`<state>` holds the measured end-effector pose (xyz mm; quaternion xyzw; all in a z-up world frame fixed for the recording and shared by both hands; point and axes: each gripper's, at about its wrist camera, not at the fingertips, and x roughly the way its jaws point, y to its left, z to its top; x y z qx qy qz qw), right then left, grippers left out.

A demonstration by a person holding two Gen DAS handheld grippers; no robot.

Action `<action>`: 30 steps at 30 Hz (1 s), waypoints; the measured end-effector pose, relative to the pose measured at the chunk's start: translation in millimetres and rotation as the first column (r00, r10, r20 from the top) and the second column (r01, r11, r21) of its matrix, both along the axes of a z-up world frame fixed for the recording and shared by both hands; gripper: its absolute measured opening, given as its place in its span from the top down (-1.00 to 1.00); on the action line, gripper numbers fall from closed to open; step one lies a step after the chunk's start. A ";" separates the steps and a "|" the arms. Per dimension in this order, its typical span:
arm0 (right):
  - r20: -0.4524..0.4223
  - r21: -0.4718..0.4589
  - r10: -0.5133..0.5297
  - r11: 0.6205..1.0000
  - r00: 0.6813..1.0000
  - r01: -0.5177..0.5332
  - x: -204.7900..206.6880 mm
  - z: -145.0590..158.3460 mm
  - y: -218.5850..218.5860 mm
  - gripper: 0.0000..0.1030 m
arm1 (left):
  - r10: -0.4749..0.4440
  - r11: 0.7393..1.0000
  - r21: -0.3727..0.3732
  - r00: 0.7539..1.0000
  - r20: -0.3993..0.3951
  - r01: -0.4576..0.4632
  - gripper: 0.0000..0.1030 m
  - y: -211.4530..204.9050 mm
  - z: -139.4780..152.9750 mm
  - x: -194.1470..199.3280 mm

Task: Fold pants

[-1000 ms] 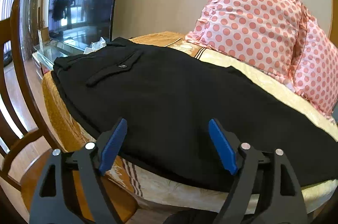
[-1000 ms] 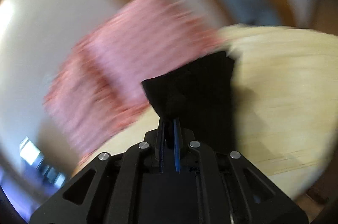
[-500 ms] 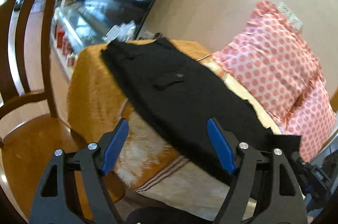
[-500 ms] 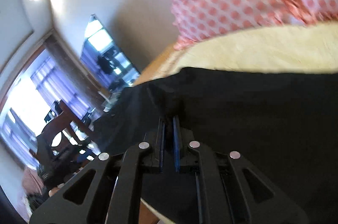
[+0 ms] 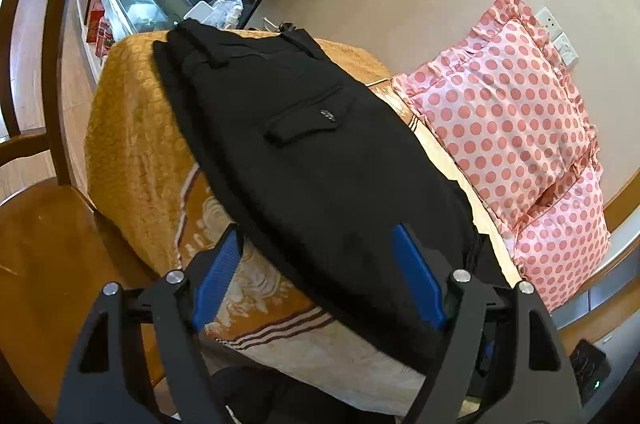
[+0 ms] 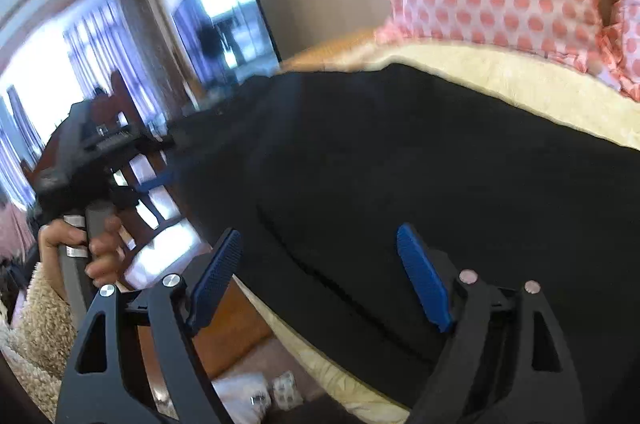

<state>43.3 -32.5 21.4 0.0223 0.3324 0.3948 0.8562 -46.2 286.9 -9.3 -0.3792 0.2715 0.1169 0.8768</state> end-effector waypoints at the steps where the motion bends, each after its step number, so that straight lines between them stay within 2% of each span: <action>1: 0.000 -0.003 0.001 1.000 1.000 -0.001 -1.6 -0.8 -0.5 -0.59 | 0.004 1.000 -0.001 1.000 -0.007 -0.004 -0.57 0.0 0.7 2.9; 4: -0.002 0.005 0.000 1.000 1.000 0.000 2.3 -0.4 -0.4 -0.60 | 0.028 1.000 0.000 0.999 -0.026 -0.028 -0.63 1.4 2.0 7.9; 8: -0.004 0.021 0.004 1.000 1.000 -0.004 6.1 1.0 -4.7 -0.60 | 0.064 0.998 -0.016 0.997 -0.030 -0.065 -0.57 5.2 9.5 7.0; 12: 0.005 0.026 0.009 1.000 1.000 -0.009 6.4 1.0 -0.7 -0.60 | 0.073 0.997 0.022 0.997 -0.018 -0.072 -0.57 8.8 22.5 10.1; 18: 0.025 0.033 0.020 0.999 0.999 -0.021 0.2 0.3 -6.7 -0.60 | 0.130 0.991 -0.028 0.991 -0.006 -0.130 -0.50 32.9 26.7 17.1; 20: 0.032 0.038 0.024 0.999 0.999 -0.026 -2.2 0.6 -9.7 -0.60 | 0.187 0.981 -0.039 0.982 -0.019 -0.187 -0.32 45.0 23.8 20.6; 21: 0.031 0.046 0.025 0.999 0.999 -0.027 -3.3 1.1 -12.3 -0.60 | 0.209 0.977 -0.049 0.978 -0.027 -0.210 -0.10 49.3 21.8 22.6; 22: 0.026 0.058 0.027 0.998 0.999 -0.029 -4.5 1.5 -15.7 -0.60 | 0.232 0.971 -0.046 0.972 -0.033 -0.233 0.27 52.5 20.0 25.9; 23: 0.019 0.079 0.027 0.997 0.999 -0.028 -6.6 2.3 -23.0 -0.60 | 0.242 0.970 -0.023 0.969 -0.044 -0.243 0.48 51.7 21.2 29.3; 25: 0.019 0.116 0.008 0.993 1.000 -0.011 -11.0 4.7 -39.6 -0.60 | 0.241 0.968 0.085 0.970 -0.039 -0.237 0.68 38.3 36.0 34.8; 27: 0.049 0.150 -0.053 0.988 0.997 0.045 -19.0 10.2 -68.2 -0.60 | 0.214 0.955 0.209 0.977 0.007 -0.211 0.73 14.6 60.0 39.5; 28: 0.063 0.161 -0.091 0.984 0.994 0.079 -22.3 12.7 -82.4 -0.60 | 0.176 0.939 0.293 0.984 0.038 -0.180 0.75 -6.9 78.9 45.0; 30: 0.083 0.186 -0.196 0.966 0.977 0.178 -28.5 18.1 -117.6 -0.62 | 0.082 0.915 0.389 0.993 0.084 -0.109 0.77 -43.9 105.5 55.1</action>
